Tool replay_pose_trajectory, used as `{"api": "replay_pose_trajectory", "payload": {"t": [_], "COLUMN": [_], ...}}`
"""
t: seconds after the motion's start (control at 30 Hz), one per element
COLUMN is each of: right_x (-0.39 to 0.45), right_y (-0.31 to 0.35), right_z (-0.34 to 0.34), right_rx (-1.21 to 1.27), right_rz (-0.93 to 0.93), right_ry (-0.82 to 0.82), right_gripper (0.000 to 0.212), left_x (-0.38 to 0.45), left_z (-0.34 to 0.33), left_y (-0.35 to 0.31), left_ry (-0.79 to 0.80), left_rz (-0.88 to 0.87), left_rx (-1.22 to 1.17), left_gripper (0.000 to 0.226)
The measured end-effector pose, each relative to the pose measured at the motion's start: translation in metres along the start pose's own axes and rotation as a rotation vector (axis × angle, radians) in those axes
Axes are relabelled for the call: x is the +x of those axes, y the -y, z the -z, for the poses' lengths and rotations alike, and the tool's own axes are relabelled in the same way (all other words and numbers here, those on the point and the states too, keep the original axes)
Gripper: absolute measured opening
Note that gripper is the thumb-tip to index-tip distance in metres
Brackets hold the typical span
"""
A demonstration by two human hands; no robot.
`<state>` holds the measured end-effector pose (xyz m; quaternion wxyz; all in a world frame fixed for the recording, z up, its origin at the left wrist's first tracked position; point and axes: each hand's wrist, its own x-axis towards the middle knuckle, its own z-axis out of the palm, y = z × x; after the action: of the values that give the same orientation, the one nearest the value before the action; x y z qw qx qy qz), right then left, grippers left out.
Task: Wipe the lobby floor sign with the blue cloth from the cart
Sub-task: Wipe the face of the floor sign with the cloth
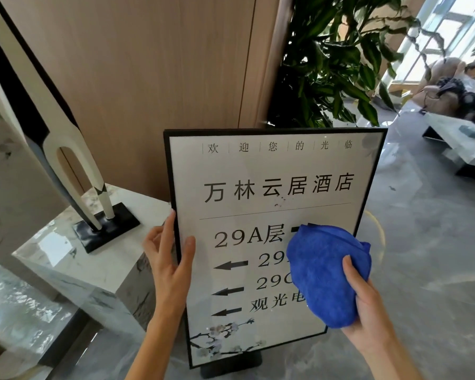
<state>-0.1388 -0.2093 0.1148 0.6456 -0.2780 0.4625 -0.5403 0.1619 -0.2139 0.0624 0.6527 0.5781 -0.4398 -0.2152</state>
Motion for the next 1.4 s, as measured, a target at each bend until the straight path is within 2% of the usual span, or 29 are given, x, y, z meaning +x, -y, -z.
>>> {"api": "replay_pose_trajectory", "payload": {"t": [0.1, 0.33, 0.7, 0.87, 0.97, 1.07, 1.13, 1.23, 1.27, 1.33, 1.37, 1.4], "right_x": [0.000, 0.008, 0.022, 0.052, 0.075, 0.093, 0.100, 0.110, 0.114, 0.123, 0.127, 0.131], "right_y": [0.001, 0.022, 0.057, 0.045, 0.033, 0.021, 0.015, 0.010, 0.008, 0.002, -0.002, -0.007], "right_z": [-0.002, 0.004, 0.029, 0.015, -0.004, -0.016, -0.019, -0.021, -0.022, -0.024, -0.026, -0.028], "right_rx": [-0.017, -0.044, -0.257, -0.362, -0.375, -0.462, -0.561, -0.710, -0.743, -0.721, -0.718, -0.722], "right_rz": [0.011, 0.104, 0.389, 0.421, 0.393, 0.416, 0.507, 0.723, 0.765, 0.803, 0.822, 0.853], "right_ry": [0.005, -0.076, -0.321, -0.334, -0.299, -0.299, -0.373, -0.458, -0.474, -0.496, -0.502, -0.505], "right_gripper": [0.030, 0.041, 0.023, 0.043, 0.038, 0.052, 0.050, 0.030, 0.036, 0.061, 0.062, 0.054], "left_x": [-0.004, -0.009, -0.003, -0.004, -0.005, -0.006, -0.007, -0.007, -0.007, -0.007, -0.007, -0.007], "left_z": [-0.006, -0.008, -0.007, -0.008, -0.008, -0.009, -0.009, -0.009, -0.008, -0.008, -0.008, -0.009], "left_y": [0.013, 0.036, 0.043, 0.046, 0.043, 0.043, 0.044, 0.047, 0.048, 0.050, 0.049, 0.049], "left_ry": [0.042, 0.111, 0.095, 0.088, 0.093, 0.095, 0.095, 0.098, 0.098, 0.090, 0.084, 0.079], "left_rz": [-0.020, -0.021, -0.035, -0.025, -0.014, -0.013, -0.024, -0.017, -0.013, -0.006, -0.002, 0.003], "left_rx": [-0.005, 0.004, -0.011, -0.014, -0.030, -0.059, -0.053, -0.034, -0.032, -0.032, -0.035, -0.040], "left_gripper": [0.057, 0.057, 0.054, 0.048, 0.046, 0.046, 0.049, 0.056, 0.056, 0.055, 0.054, 0.052]}}
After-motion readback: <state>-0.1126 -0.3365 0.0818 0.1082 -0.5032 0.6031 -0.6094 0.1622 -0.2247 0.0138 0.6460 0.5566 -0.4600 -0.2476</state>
